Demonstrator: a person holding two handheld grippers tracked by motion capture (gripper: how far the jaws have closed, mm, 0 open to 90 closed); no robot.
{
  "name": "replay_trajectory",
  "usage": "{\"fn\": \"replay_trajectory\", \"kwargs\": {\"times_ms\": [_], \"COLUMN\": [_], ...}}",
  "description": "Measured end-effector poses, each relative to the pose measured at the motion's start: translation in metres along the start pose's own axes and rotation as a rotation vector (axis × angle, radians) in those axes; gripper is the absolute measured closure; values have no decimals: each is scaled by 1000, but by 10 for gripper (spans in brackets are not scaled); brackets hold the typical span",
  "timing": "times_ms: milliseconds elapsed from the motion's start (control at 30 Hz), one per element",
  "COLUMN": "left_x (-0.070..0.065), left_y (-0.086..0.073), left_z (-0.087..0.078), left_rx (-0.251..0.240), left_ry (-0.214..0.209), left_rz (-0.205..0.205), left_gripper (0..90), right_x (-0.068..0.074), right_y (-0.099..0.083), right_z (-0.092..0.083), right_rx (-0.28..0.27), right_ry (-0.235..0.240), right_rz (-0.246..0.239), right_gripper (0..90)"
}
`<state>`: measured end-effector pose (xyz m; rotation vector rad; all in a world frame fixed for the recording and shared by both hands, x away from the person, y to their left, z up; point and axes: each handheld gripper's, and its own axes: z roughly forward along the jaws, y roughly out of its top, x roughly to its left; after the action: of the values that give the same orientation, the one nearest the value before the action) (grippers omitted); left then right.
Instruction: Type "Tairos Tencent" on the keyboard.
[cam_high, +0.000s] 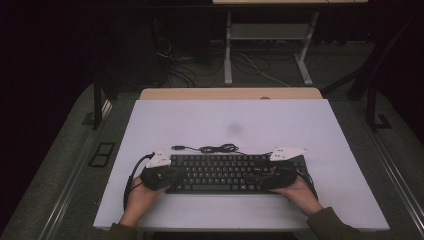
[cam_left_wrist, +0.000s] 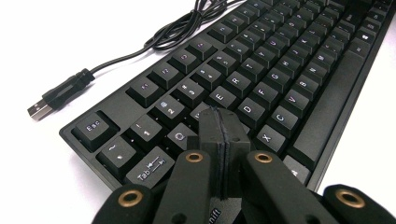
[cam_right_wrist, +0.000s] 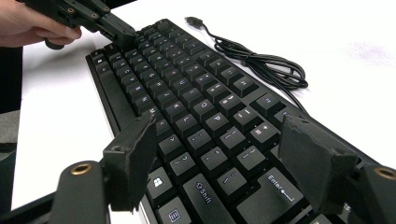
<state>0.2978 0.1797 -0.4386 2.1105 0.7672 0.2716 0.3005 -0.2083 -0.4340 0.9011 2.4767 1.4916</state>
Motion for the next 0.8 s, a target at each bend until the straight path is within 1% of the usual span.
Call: {"fn": "replay_trajectory", "kwargs": {"times_ms": [133,233,367,500,533,567,667,733,800], "left_x": [0,1,0,-1,-1,-1,-1,-1,-1], "left_y": [0,-1,0,1,1,2,2,3,3], "left_z": [0,1,1,-1,-1,-1,-2,-3,-4], "left_rx": [3,16,14,1,1,-3,-13,-23,-30], "left_ry": [-2,-5,-3,-3,-1,-4,-8,-8,-7], "left_rz": [-6,-5,-2,-4,4,4,-5,-10,-15], "left_gripper": [888,889,889,888,888,887,886,870,829], "right_x": [0,0,0,0,0,0,-1,-1,-1], "right_y": [0,0,0,0,0,0,0,0,0], "right_z": [0,0,0,-1,-1,-1,-1,-1,-1], "right_rx": [2,2,1,0,-1,0,0,0,0], "right_ry": [-1,-2,-4,-4,-4,-3,-3,-3,-3], "right_rz": [3,4,2,4,4,4,4,4,5], "right_gripper": [276,276,276,276,276,276,277,276,276]}}
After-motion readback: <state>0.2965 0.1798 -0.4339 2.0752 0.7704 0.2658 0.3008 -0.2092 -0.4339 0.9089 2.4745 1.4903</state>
